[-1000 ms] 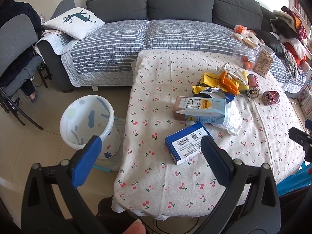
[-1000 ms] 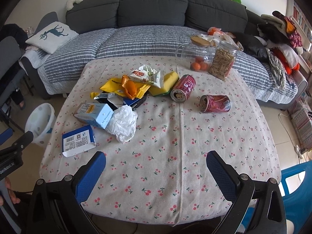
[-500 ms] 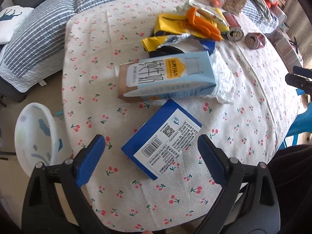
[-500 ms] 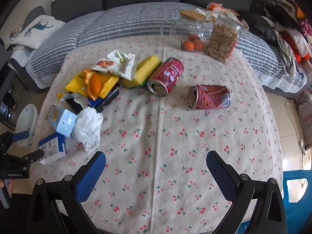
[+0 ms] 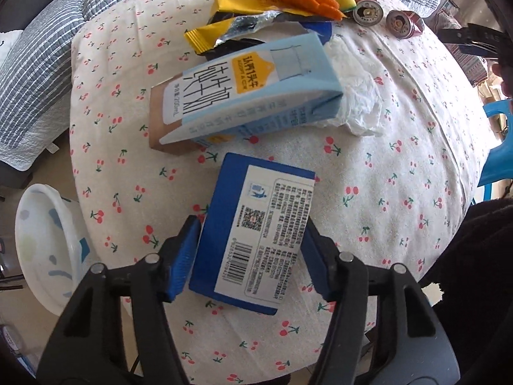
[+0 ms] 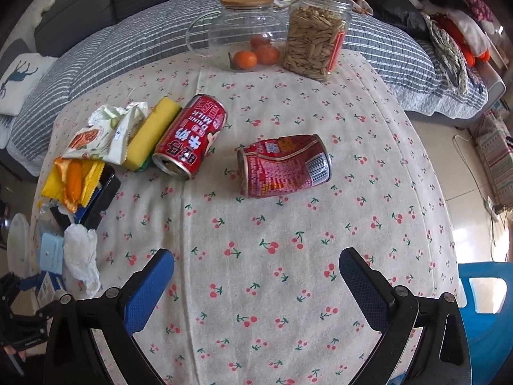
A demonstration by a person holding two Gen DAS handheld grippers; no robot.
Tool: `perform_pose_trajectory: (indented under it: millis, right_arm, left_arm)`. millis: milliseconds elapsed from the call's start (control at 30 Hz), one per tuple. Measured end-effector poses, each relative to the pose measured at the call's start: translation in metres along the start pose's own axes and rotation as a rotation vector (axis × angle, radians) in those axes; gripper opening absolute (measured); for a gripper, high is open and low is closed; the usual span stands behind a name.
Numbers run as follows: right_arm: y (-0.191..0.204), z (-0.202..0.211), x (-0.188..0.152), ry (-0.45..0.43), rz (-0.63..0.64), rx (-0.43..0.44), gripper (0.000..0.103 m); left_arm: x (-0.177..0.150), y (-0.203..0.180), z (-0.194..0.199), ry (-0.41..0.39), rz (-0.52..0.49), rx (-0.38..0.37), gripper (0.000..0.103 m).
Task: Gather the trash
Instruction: 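Grasp the blue box with the left tool while the right tool grasps the crushed red can, then carry the blue box to the white bin and release it with the left tool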
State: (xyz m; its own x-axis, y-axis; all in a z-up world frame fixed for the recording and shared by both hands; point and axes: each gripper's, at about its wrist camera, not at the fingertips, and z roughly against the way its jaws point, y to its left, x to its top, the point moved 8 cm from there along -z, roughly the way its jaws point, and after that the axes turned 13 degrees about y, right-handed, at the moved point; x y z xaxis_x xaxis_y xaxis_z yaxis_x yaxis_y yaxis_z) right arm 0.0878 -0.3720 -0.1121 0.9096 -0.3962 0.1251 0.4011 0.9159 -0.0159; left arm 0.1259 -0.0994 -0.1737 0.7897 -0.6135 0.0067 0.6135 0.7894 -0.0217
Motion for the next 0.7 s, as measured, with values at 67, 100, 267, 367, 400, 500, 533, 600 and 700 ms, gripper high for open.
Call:
perform_pose_trajectory:
  millis: [67, 100, 267, 367, 400, 500, 533, 600, 700]
  right_arm:
    - [-0.011, -0.006, 0.010, 0.004, -0.057, 0.011, 0.103]
    - [-0.016, -0.009, 0.015, 0.007, -0.084, 0.019, 0.103]
    - [-0.033, -0.018, 0.038, 0.000, -0.244, 0.116, 0.103]
    - [-0.041, -0.025, 0.050, -0.013, -0.348, 0.158, 0.103]
    - [-0.045, -0.029, 0.052, -0.018, -0.379, 0.158, 0.103]
    - [-0.051, -0.040, 0.062, -0.026, -0.435, 0.143, 0.103]
    - [-0.054, -0.044, 0.065, -0.028, -0.458, 0.146, 0.102]
    - [-0.060, -0.051, 0.072, -0.040, -0.504, 0.166, 0.099]
    - [-0.059, -0.062, 0.080, -0.038, -0.523, 0.205, 0.091]
  left_arm:
    - [-0.005, -0.007, 0.008, -0.023, -0.001, -0.016, 0.061]
    - [-0.007, -0.008, 0.012, -0.034, 0.000, -0.020, 0.061]
    - [-0.020, -0.006, 0.035, -0.095, 0.030, -0.036, 0.060]
    - [-0.019, -0.001, 0.044, -0.130, 0.057, -0.037, 0.060]
    - [-0.020, 0.001, 0.048, -0.141, 0.067, -0.035, 0.060]
    - [-0.015, 0.015, 0.050, -0.166, 0.099, -0.032, 0.060]
    - [-0.016, 0.017, 0.052, -0.172, 0.108, -0.034, 0.060]
    - [-0.012, 0.030, 0.053, -0.182, 0.129, -0.034, 0.060]
    - [-0.014, 0.041, 0.055, -0.193, 0.154, -0.030, 0.060]
